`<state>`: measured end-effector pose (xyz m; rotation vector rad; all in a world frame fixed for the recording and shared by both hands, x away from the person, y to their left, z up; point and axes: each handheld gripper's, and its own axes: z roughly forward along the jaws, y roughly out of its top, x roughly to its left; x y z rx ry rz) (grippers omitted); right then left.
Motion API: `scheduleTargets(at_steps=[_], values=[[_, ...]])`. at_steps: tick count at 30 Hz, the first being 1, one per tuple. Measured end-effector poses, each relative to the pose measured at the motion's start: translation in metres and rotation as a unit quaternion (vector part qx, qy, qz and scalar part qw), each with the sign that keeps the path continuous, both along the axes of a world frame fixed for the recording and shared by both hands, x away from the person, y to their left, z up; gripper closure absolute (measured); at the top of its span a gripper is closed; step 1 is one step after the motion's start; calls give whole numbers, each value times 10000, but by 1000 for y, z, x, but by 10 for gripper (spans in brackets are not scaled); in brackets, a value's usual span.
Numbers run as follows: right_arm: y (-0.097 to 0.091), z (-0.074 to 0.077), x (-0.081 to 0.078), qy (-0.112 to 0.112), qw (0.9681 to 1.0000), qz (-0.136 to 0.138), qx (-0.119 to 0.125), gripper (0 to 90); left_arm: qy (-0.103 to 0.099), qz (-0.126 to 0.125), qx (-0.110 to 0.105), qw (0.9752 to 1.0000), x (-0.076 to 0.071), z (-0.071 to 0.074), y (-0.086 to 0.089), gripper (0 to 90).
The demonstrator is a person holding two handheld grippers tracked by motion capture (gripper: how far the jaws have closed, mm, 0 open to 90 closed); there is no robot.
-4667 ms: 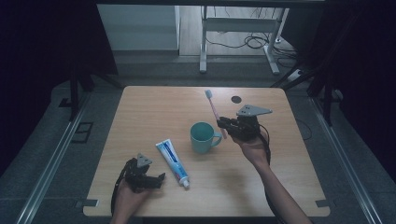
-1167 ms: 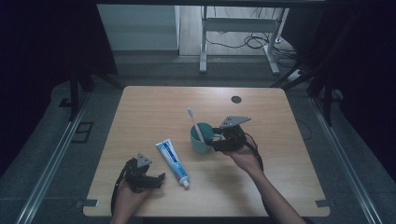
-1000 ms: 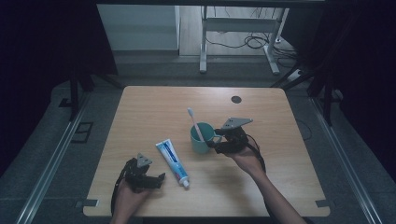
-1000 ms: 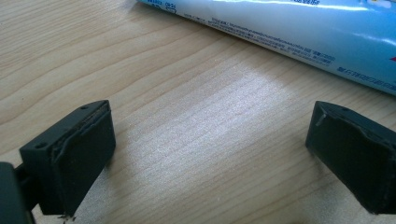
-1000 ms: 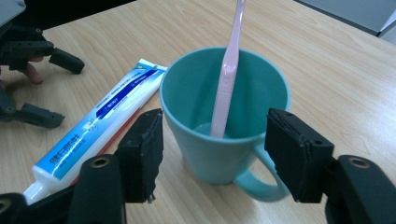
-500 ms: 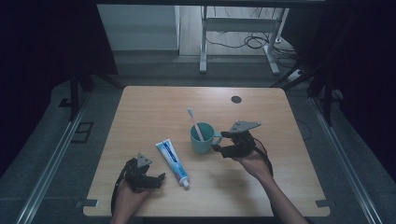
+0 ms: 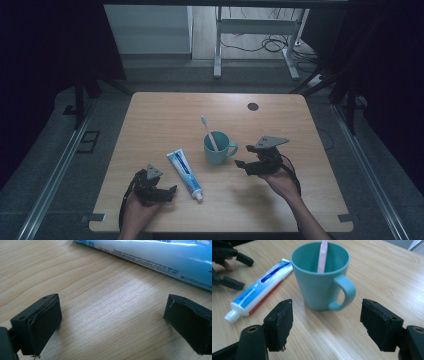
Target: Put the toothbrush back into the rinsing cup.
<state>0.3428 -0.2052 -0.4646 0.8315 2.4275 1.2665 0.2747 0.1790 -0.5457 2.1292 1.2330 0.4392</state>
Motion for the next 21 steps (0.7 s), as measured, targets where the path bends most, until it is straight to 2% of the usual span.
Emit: scheduleTargets(at_steps=[4,8,21], values=[[-6,-4,-5,-36,9999,-31,-110,206,0,0,-1,10000,0,0,0,15],[-12,-8,-9,-18,9999,-62,-93,171,7,16,-12,10000,0,0,0,16],[-30,-30,-21,170,9995,-188,-204,93,7,16,-16,10000,0,0,0,16]])
